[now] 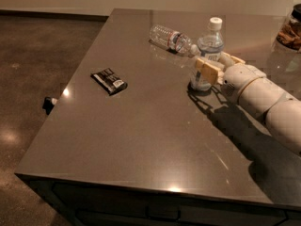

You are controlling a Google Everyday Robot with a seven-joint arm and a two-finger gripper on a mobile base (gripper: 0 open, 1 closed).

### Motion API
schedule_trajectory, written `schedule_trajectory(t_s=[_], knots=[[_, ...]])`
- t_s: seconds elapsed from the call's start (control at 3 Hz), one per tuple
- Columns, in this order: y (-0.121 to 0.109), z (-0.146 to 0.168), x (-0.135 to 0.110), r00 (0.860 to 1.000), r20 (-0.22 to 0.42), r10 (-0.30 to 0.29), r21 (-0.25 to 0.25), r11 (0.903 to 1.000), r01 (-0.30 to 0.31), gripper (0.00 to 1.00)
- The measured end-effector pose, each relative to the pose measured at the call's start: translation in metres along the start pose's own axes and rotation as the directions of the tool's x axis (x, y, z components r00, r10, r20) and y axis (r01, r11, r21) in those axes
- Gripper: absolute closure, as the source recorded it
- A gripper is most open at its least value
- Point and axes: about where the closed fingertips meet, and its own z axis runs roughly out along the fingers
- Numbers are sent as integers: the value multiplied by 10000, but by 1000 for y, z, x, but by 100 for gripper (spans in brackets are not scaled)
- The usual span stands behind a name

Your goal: Place blue plastic bottle upright

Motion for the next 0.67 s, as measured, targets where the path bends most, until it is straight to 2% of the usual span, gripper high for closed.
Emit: schedule_trajectory(t_s=[0.33,0.67], knots=[[-1,1,1,10000,-5,-1,25,10000,1,0],[-1,1,1,10000,-5,-1,25,10000,1,0]])
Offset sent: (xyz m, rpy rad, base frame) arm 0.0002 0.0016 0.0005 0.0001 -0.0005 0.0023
